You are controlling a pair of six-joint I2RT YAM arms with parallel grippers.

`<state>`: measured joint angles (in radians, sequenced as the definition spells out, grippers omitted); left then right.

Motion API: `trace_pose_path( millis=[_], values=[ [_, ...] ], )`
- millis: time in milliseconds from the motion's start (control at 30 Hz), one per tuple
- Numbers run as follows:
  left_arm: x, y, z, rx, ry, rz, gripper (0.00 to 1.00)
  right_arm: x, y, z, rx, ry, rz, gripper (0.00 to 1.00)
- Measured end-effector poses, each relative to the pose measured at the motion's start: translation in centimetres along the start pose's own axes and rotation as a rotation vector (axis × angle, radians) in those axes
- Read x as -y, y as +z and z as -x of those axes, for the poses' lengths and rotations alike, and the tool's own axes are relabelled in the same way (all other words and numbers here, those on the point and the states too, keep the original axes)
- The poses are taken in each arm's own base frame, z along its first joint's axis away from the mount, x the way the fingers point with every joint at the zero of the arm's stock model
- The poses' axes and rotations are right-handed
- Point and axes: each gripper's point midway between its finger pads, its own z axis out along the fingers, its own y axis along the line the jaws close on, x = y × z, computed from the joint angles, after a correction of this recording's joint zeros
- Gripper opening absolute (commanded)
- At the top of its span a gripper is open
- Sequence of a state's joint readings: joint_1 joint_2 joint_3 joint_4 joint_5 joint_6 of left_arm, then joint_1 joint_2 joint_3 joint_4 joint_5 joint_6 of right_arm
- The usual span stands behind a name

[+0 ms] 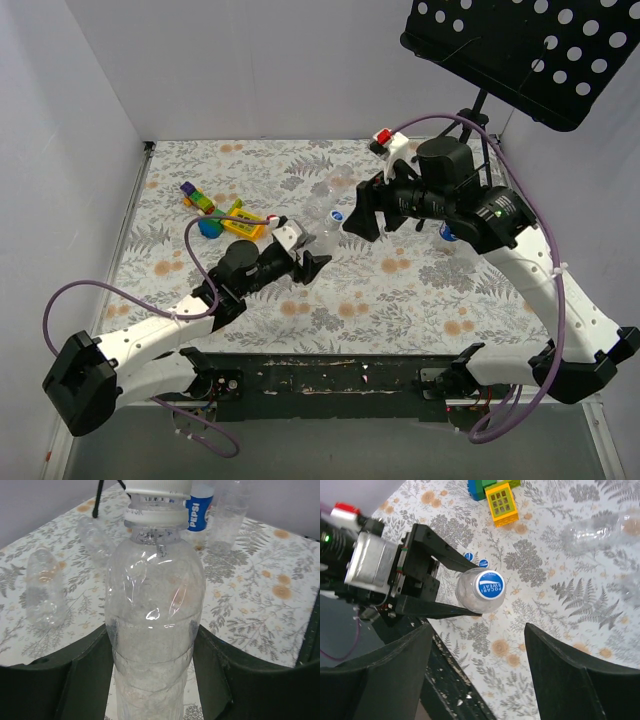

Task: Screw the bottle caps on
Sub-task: Screw the bottle cap onto the plastic bottle.

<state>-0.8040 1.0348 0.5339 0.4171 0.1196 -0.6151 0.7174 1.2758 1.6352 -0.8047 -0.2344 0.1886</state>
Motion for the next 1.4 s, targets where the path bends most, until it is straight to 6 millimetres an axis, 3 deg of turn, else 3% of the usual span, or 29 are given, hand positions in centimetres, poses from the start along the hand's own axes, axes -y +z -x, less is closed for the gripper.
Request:
trace_pose_path(
  millis=[267,533,767,1133,1233,1400],
  values=[
    [3.4,-0.8,0.6,-0.013,-0.044,-0.267,0.09,-1.7,-2.1,0.6,0.041,-0.34,0.134,0.73],
    [7.0,-2.6,1.3,0.004,-0.046,-0.494,0.1,-3.3,-2.6,-1.4,-0.001,-0.563,0.304,0.69],
    [7.7,-3.1,1.8,0.019,-0.045,-0.535,0.1,-4.1,-2.2,-3.6,-0.042,-0.603,0.416,0.68],
    [7.9,-3.2,2.0,0.022,-0.057,-0.548,0.09,-4.8,-1.9,-4.5,-0.052,-0.619,0.496,0.62],
    [7.9,-3.2,2.1,0.025,-0.058,-0.547,0.1,-4.8,-1.7,-4.6,-0.058,-0.617,0.498,0.57],
    [7.8,-3.3,2.2,0.028,-0.057,-0.547,0.1,-4.7,-1.4,-4.7,-0.063,-0.615,0.504,0.28]
  ],
)
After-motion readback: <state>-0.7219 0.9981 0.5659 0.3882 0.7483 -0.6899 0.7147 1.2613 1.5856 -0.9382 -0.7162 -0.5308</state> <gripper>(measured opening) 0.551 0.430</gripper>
